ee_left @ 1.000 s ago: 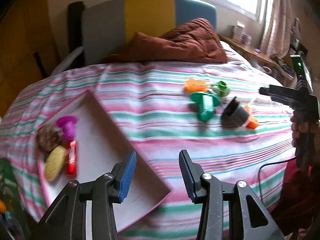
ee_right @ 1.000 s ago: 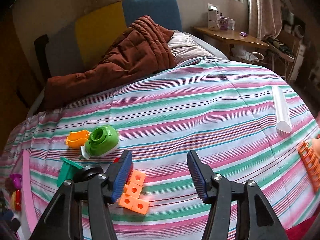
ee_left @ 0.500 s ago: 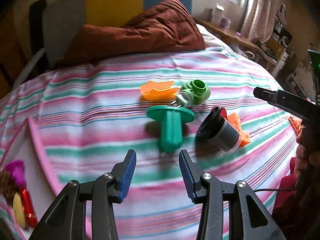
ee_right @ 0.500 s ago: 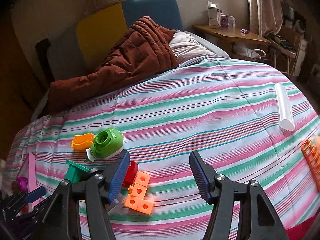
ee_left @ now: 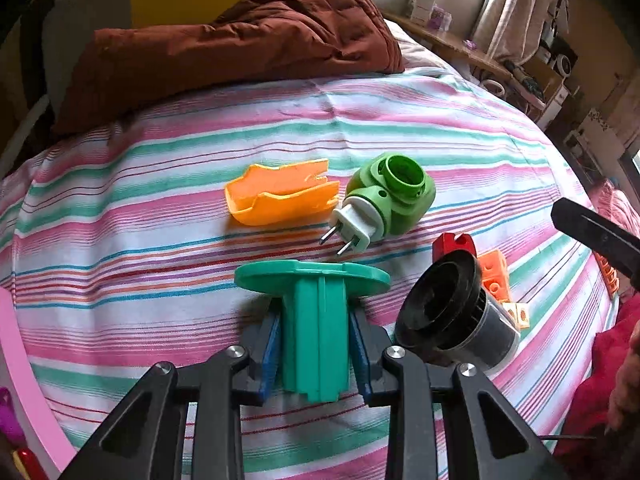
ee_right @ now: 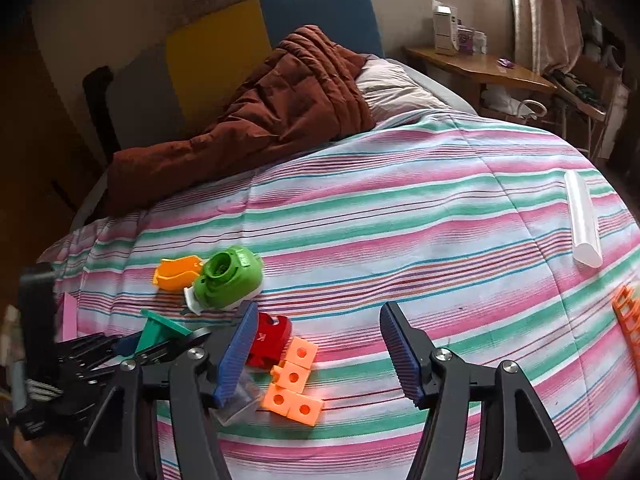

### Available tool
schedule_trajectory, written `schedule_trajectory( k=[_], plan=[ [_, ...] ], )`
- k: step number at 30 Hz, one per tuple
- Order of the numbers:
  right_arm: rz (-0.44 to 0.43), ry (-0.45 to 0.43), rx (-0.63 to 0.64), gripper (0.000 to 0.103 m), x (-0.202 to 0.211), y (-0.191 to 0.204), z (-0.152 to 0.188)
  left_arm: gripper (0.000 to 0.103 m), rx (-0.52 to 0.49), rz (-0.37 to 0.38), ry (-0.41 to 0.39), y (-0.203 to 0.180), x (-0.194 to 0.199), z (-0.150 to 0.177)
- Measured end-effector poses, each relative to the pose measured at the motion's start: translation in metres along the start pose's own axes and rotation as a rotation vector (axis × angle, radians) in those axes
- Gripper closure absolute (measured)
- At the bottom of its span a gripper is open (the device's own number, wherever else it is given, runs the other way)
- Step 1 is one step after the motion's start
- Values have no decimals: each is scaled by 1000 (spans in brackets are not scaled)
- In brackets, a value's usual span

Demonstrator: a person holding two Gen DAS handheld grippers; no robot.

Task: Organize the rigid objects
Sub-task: 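Grasp the teal spool with the left tool while the right tool grasps the black-lidded clear cup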

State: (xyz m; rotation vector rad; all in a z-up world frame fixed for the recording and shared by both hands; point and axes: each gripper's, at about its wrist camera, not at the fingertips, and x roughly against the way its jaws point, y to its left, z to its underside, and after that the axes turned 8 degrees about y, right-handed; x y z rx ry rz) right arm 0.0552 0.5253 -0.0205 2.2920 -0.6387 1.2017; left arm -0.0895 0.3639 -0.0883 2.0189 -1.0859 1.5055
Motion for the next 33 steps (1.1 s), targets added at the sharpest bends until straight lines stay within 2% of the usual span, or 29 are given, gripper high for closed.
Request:
schedule_trajectory(
  k=[8, 15, 22, 28, 33],
  plan=[
    [-97, 47, 89, 39, -8, 20, 5, 73, 20, -9, -27, -1, 22, 55],
    [-148, 108, 213, 39, -19, 44, 16, 73, -72, -29, -48, -28, 40, 108],
    [-141, 147, 298, 39, -28, 59, 27, 73, -128, -27, -75, -36, 50, 142],
    [-109, 165, 370, 39, -36, 70, 33, 73, -117, -5, -89, -35, 47, 141],
    [-20, 162, 510, 39, -45, 91, 36, 73, -124, -8, -103, -37, 48, 145]
  ],
)
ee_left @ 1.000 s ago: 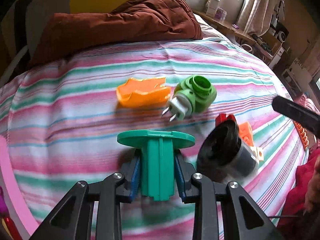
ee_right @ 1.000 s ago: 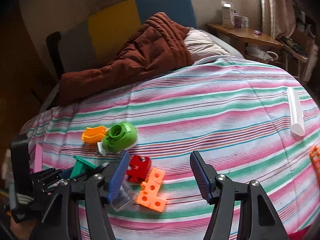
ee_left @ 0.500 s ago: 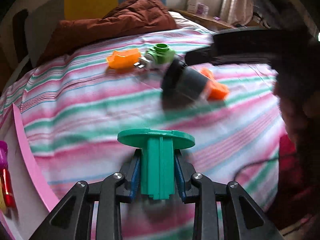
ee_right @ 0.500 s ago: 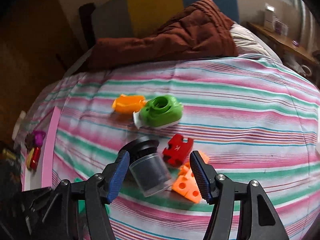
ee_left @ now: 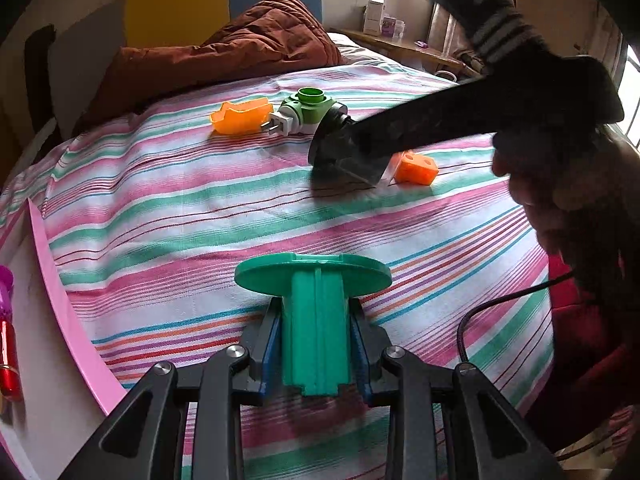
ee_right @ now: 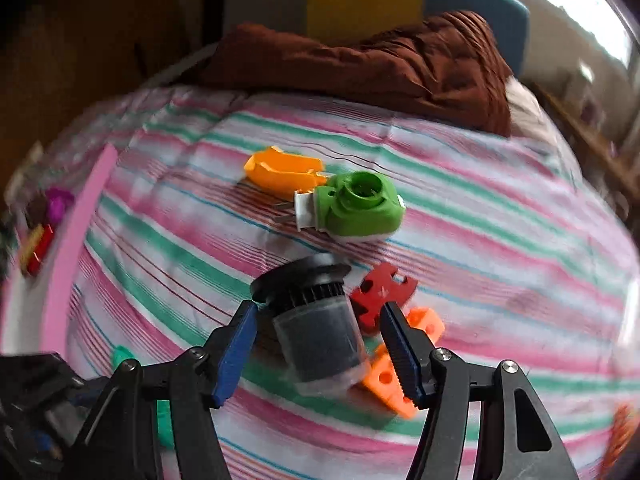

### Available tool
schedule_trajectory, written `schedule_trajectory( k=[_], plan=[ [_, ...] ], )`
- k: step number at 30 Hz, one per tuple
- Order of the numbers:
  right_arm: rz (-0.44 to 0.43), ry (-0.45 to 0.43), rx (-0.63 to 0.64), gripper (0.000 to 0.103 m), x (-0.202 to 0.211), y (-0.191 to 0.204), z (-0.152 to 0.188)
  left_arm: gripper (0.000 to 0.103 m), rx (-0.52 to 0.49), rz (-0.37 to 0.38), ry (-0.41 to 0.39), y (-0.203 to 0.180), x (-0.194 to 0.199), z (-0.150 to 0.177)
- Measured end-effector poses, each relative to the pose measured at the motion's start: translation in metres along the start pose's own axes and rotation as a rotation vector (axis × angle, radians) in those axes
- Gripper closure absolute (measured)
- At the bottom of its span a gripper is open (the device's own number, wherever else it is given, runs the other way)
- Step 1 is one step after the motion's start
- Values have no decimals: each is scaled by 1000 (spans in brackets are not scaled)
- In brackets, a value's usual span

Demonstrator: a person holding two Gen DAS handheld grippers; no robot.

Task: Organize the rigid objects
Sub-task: 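Grasp the teal spool with the left tool while the right tool grasps the black-lidded clear cup, then carry the teal spool into the tray and open the left tool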

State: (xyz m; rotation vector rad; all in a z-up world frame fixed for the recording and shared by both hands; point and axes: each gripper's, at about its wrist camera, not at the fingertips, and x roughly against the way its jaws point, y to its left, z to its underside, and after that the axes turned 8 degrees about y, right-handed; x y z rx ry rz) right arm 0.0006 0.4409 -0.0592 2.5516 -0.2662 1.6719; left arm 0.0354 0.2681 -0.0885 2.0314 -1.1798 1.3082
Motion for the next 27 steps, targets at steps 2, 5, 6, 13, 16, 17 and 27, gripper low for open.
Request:
schedule_trajectory(
  k=[2, 5, 6, 13, 16, 17, 27],
  plan=[
    [31, 16, 49, 39, -8, 7, -4, 73, 3, 1, -1, 0, 1, 1],
    [59, 38, 71, 58, -21, 13, -2, 73, 4, -1, -5, 0, 2, 3],
    [71, 17, 72, 59, -19, 14, 0, 73, 5, -1, -6, 1, 3, 4],
    [-142, 44, -27, 58, -20, 4, 3, 73, 29, -7, 3, 0, 11, 8],
    [-167, 65, -51, 59, -27, 1, 1, 73, 29, -4, 1, -1, 17, 12],
    [-162, 69, -51, 59, -28, 1, 1, 73, 26, -3, -2, -2, 19, 14],
    [-94, 55, -8, 59, -26, 15, 4, 73, 18, 28, -48, -8, 44, 12]
  ],
)
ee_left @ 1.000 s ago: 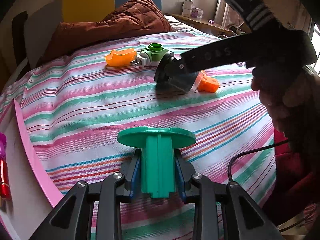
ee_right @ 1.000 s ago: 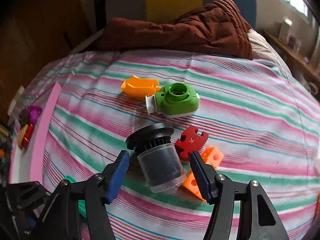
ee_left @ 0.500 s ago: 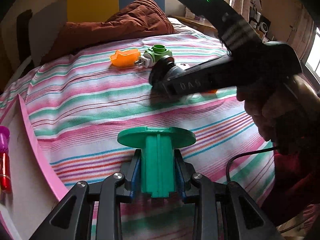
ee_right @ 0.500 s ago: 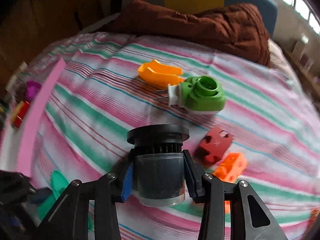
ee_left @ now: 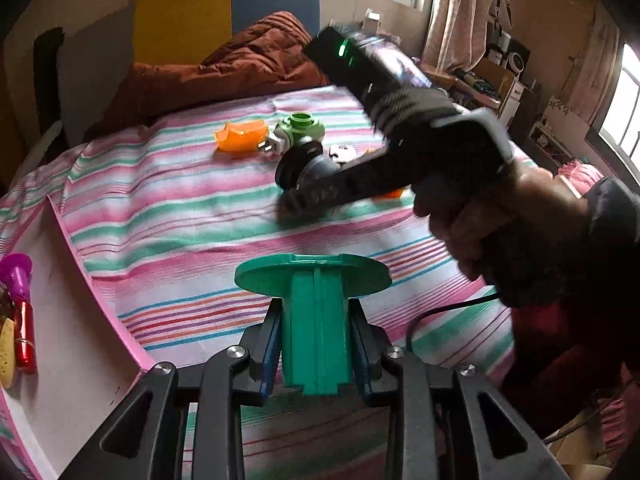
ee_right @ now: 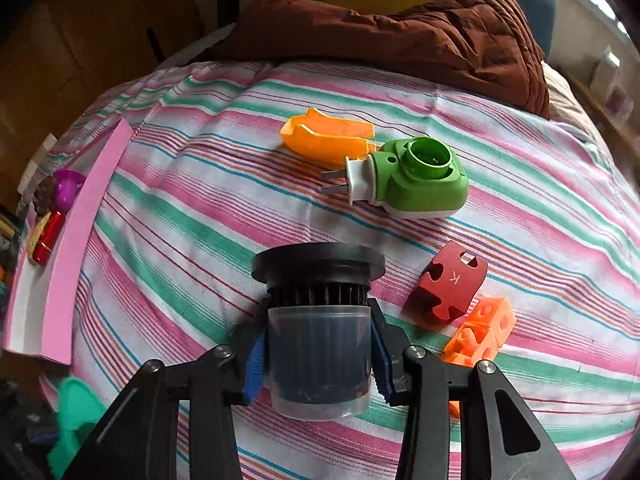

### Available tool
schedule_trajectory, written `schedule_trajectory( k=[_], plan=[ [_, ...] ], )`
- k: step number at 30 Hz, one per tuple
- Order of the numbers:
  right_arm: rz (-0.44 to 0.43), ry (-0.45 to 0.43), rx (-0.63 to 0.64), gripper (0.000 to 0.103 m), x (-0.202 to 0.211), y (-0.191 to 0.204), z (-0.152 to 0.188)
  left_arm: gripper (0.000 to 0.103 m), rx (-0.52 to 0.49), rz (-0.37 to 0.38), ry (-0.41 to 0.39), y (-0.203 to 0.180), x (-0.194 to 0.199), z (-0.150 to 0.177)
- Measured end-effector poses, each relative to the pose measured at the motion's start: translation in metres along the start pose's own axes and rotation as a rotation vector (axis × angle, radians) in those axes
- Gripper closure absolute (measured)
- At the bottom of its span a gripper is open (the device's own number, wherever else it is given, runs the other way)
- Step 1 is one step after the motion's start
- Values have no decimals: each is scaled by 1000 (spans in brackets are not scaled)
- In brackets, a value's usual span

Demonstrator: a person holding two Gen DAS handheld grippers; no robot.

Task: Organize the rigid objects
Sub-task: 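Carry the teal spool into the tray and open the left tool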

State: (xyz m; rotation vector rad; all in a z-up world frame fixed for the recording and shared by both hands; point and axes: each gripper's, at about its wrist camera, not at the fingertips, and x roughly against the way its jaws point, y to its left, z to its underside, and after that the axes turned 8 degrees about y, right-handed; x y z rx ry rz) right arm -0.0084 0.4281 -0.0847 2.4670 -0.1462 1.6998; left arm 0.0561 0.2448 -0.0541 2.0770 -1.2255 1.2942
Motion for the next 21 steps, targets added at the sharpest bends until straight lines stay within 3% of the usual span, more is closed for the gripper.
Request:
schedule_trajectory(
  k=[11, 21],
  plan=[
    [29, -21, -4, 59, 0, 2, 2, 73, 202, -69, -107, 56, 57, -10],
    [52, -35, 2, 59, -1, 5, 3, 73, 332, -293, -169, 109, 93, 10]
  ],
)
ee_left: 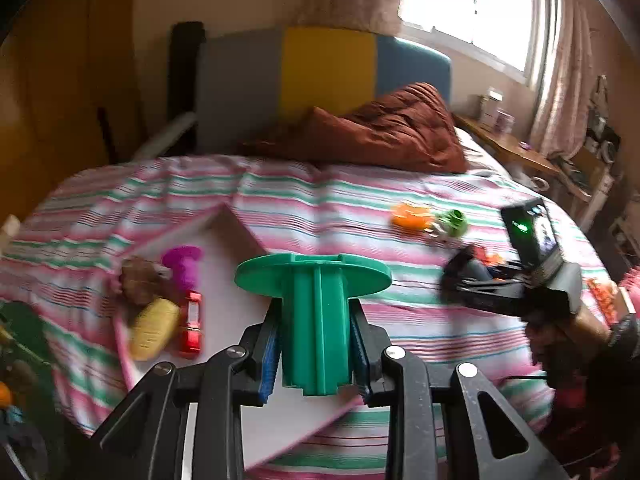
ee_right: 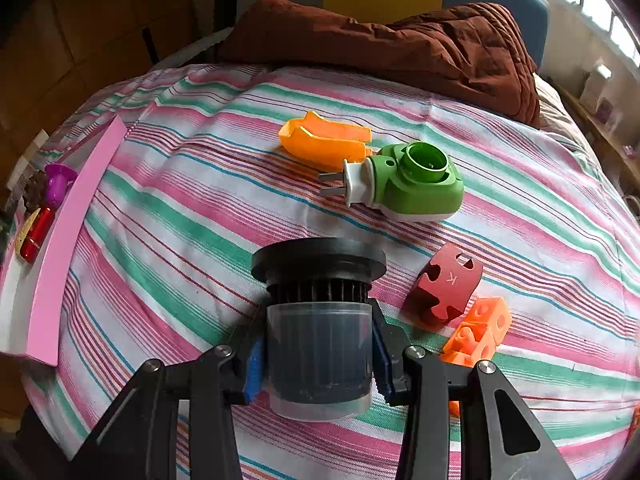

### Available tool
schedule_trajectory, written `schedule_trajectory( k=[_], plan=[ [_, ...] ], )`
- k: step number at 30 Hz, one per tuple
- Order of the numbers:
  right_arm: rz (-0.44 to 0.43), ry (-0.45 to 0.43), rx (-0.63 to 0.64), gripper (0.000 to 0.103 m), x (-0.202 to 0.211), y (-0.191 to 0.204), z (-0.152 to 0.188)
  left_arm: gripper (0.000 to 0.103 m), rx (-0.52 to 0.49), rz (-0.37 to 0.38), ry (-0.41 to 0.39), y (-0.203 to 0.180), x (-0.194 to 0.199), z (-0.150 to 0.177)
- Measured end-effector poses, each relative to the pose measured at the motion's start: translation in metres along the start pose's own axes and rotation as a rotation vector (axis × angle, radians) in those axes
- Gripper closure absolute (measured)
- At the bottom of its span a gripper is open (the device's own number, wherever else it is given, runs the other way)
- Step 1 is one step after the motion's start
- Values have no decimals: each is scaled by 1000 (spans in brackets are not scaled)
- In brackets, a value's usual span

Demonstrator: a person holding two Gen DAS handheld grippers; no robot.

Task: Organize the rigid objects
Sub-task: 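Carry the teal spool into the tray and open the left tool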

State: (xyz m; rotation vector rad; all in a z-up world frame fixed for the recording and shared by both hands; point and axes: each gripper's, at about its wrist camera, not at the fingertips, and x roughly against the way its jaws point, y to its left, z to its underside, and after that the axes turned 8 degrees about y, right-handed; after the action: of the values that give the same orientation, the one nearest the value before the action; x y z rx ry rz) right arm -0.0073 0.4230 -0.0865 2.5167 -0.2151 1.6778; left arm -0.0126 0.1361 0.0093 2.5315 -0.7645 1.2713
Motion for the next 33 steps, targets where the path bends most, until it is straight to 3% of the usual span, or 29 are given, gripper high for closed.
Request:
schedule_trajectory(
  k=[7, 16, 23, 27, 33],
  plan=[
    [8, -12, 11, 59, 0, 1, 1, 73, 79, -20, 23, 34, 1, 8],
    [-20, -9, -6, 59, -1, -4, 1, 73, 126, -43, 67, 52, -7, 25],
    [2, -12, 19, 59, -1, 0, 1, 73, 242, -28, 117, 87, -16, 39],
    [22, -18, 38, 60, -1, 2, 1, 73, 343, 51, 169, 108, -26, 45],
    [29, -16, 47, 60, 0, 2, 0, 73, 345, 104, 163, 105, -38, 27]
  ],
)
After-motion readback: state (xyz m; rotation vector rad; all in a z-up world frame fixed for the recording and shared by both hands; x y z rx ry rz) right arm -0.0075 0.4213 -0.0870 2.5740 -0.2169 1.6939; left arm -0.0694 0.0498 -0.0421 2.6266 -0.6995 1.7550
